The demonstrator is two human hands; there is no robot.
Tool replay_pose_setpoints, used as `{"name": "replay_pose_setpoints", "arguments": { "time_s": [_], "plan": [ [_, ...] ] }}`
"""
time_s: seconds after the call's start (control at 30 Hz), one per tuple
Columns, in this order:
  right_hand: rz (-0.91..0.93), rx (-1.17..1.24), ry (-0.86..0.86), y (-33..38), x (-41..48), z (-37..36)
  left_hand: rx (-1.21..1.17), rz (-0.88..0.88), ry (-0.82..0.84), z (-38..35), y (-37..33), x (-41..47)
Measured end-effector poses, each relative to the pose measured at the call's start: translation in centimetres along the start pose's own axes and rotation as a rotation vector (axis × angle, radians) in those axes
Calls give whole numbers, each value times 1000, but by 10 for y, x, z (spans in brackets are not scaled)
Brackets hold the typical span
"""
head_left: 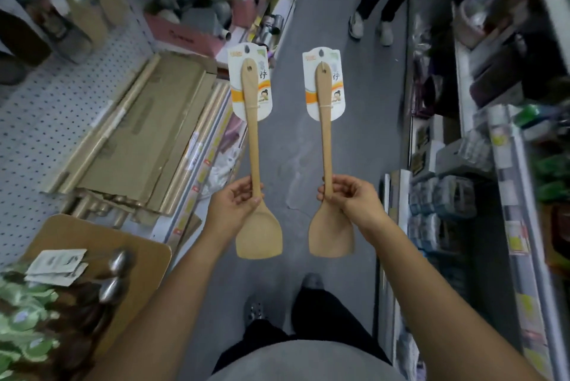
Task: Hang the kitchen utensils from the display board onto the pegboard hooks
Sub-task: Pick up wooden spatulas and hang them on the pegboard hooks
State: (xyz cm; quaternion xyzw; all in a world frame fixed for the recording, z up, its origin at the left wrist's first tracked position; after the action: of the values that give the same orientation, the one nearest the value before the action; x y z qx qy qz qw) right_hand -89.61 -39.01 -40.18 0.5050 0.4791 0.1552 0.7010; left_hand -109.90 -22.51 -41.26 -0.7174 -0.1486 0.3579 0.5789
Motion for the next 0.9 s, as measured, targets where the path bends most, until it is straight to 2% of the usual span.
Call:
{"name": "replay_pose_setpoints", "arguments": {
  "time_s": [0.2, 0.43, 0.63, 0.9],
  "plan": [
    [6, -5, 16, 45, 94, 50, 14, 41, -47, -20, -27, 102],
    [26, -82, 167, 123, 222, 100, 2, 15, -199, -48, -84, 214],
    [67, -129, 279, 193, 299, 103, -4, -24, -260, -53, -123, 280],
    [103, -215, 395, 263, 418, 75, -63, -65, -434, -7, -152, 369]
  ]
}}
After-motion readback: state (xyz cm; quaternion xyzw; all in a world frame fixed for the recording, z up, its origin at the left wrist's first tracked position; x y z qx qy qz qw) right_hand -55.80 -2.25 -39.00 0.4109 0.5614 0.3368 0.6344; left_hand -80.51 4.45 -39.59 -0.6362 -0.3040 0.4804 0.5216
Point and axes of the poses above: each hand's wrist, its own x-axis towards the middle knuckle, its own z-axis out of the back of the hand, y = z × x, the point moved 9 cm from there along x, towards the middle knuckle, and after that the axes turned 9 degrees about y, right-handed, at the moved point
